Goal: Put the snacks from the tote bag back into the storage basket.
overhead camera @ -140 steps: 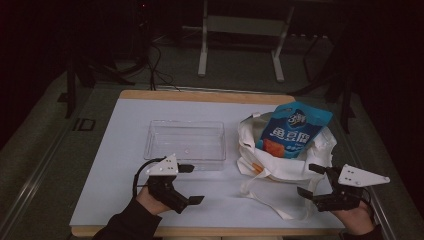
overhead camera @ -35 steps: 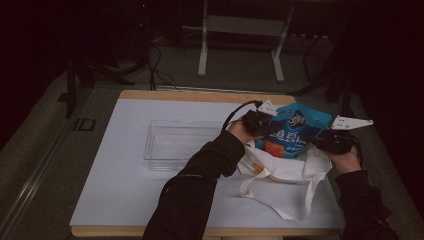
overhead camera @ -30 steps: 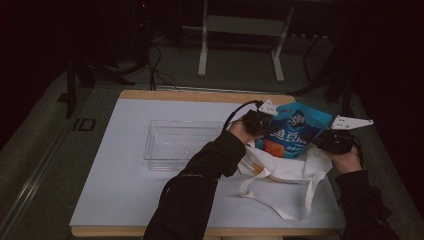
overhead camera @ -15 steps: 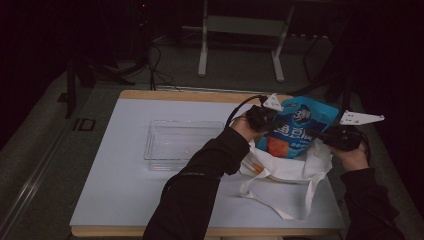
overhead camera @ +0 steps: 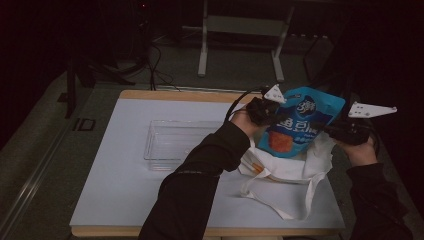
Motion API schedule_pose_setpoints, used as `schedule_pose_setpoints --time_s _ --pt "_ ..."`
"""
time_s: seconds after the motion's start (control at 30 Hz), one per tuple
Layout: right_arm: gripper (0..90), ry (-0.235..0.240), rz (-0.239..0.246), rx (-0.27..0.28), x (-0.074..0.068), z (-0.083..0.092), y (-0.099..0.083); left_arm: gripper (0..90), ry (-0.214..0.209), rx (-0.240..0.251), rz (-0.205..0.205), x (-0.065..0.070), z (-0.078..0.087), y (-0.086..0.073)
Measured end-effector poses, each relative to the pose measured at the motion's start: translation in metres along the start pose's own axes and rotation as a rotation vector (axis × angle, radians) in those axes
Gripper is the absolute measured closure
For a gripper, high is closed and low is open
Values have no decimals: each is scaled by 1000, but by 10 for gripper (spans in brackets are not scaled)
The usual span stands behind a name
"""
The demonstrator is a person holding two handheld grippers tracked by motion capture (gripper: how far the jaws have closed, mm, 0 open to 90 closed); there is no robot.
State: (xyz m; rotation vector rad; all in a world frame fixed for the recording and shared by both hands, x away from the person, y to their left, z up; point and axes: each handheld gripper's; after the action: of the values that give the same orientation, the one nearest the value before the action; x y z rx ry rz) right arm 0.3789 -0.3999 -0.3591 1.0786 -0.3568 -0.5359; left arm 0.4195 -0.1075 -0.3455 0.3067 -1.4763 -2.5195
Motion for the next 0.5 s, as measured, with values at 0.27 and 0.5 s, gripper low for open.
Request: schedule_pose_setpoints --time_s 0.27,0.5 --pt "883 4 31 21 -6 1 22 900 15 14 -12 -1 20 12" --pt "884 25 50 39 -13 -1 38 900 22 24 -15 -1 42 17"
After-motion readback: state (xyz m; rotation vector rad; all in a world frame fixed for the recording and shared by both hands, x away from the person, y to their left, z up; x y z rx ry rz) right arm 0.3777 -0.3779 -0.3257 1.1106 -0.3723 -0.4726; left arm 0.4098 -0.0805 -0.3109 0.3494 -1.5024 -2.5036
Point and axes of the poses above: each handheld gripper's, and its own axes: z roughly backward along the jaws, y roughly out of its top, x roughly to its right
